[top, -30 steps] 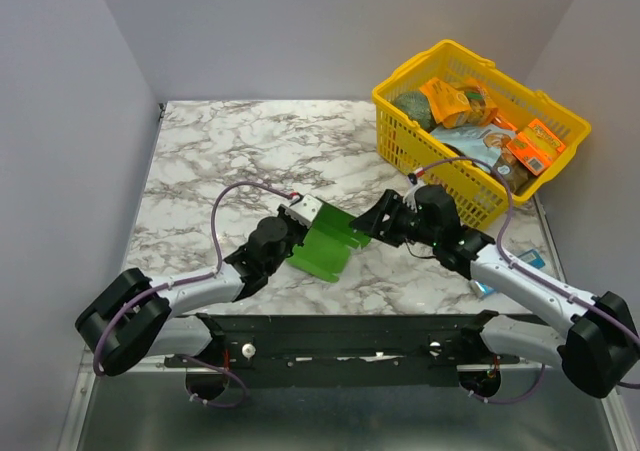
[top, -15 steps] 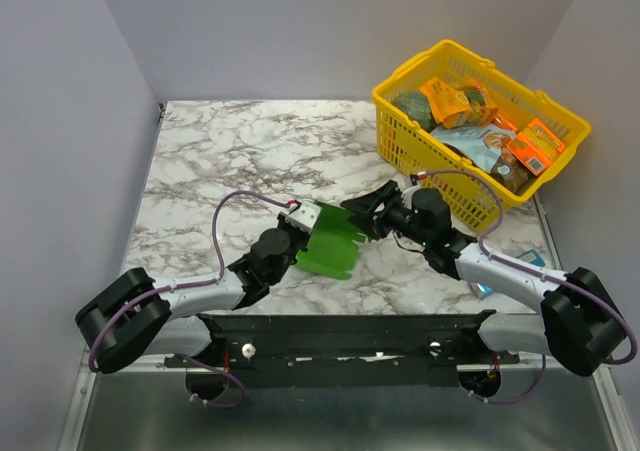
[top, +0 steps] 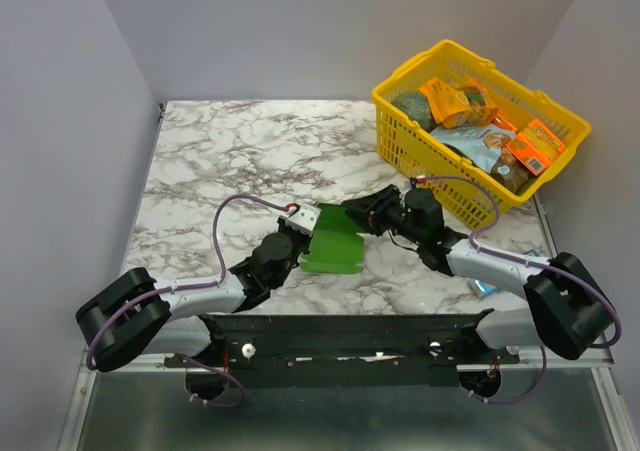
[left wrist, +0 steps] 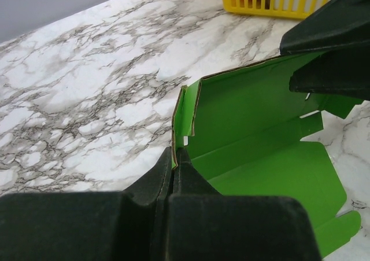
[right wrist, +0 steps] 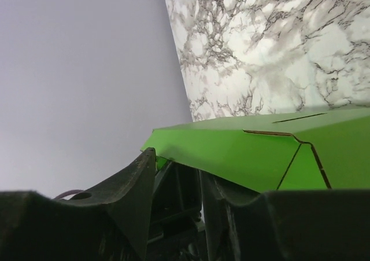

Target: Fold the paper box

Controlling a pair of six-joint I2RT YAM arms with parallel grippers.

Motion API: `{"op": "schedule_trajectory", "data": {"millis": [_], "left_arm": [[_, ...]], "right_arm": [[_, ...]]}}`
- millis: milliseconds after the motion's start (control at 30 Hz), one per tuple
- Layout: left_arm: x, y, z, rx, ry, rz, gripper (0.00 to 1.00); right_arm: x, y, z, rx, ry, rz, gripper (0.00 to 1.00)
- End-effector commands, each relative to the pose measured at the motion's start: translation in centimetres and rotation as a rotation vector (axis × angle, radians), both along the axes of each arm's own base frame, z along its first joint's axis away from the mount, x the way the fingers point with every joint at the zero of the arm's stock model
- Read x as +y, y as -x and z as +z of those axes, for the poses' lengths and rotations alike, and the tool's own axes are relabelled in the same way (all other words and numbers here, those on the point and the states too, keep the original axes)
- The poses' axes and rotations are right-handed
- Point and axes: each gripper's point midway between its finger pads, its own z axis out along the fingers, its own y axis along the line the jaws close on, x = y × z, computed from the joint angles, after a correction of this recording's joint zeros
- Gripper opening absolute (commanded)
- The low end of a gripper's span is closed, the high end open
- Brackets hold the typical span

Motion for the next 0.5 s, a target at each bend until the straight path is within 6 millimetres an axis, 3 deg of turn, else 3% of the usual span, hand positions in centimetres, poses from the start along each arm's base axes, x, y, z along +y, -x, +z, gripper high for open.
{"op": "schedule_trajectory", "data": {"millis": [0,333,467], "left_arm": [[0.4,0.0,0.4,-0.013,0.038,0.035,0.00],[-0.8,-0.1,-1.6,0.055,0.060,0.027,0.00],[-1.5,-0.5,-2.6,0.080,0.071,0.027,0.00]], "right_arm": [[-0.5,-1.1,0.0,-0.024,0.011,-0.061,0.38],[-0.4,-1.9,-2.8,-0.060,0.074,-0.061,0.02],[-1.1,-2.0,-4.2,-0.122,0.114,-0.073,0.00]]}}
